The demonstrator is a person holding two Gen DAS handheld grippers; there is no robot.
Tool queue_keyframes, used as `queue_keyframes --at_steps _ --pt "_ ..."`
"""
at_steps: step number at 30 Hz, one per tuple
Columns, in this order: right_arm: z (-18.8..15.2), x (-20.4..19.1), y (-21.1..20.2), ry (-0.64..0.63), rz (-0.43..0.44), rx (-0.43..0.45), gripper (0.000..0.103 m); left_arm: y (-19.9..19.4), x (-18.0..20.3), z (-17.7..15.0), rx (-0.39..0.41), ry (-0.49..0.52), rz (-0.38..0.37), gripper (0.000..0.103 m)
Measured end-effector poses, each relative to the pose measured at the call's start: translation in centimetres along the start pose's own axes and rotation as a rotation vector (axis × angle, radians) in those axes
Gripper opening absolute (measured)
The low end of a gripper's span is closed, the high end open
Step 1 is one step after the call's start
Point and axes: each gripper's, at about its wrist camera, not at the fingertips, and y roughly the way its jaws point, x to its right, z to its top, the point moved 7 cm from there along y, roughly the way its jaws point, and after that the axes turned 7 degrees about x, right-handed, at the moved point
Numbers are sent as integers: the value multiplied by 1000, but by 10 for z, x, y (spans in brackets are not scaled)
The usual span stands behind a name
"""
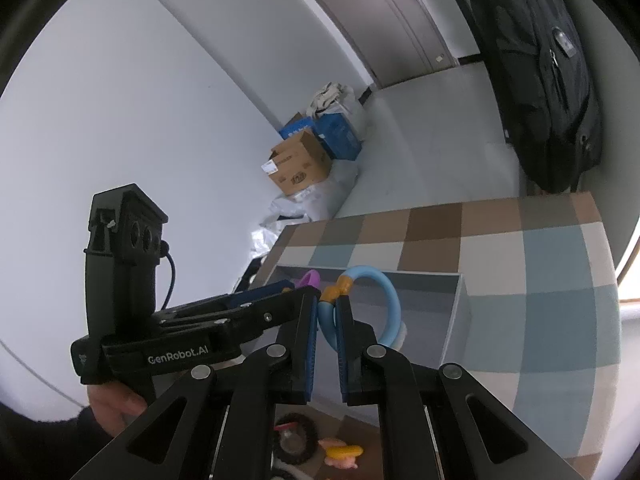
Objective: Organize jewelry
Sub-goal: 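Carry both rings into the grey box and open both tools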
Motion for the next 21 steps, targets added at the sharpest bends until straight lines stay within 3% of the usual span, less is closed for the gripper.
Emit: queue_keyframes --at_steps 4,5,7,9,12,17,21 --pt "3 1 0 17 18 2 12 3 0 3 -1 -33 -22 51" --pt "4 2 -3 20 19 12 18 3 -1 3 -4 -47 -40 52" --pt "7 3 -9 19 13 31 32 1 -4 4 5 -80 -61 70" --pt "9 5 -19 15 -1 65 55 -5 -6 7 33 -98 -81 75" --pt "13 8 -34 24 -16 119 74 -12 -6 11 55 -98 -92 75" --pt "14 10 -44 29 -32 145 87 -20 -5 7 85 -32 13 76" --pt "11 7 -50 5 -68 155 96 -42 -3 3 175 -10 109 76"
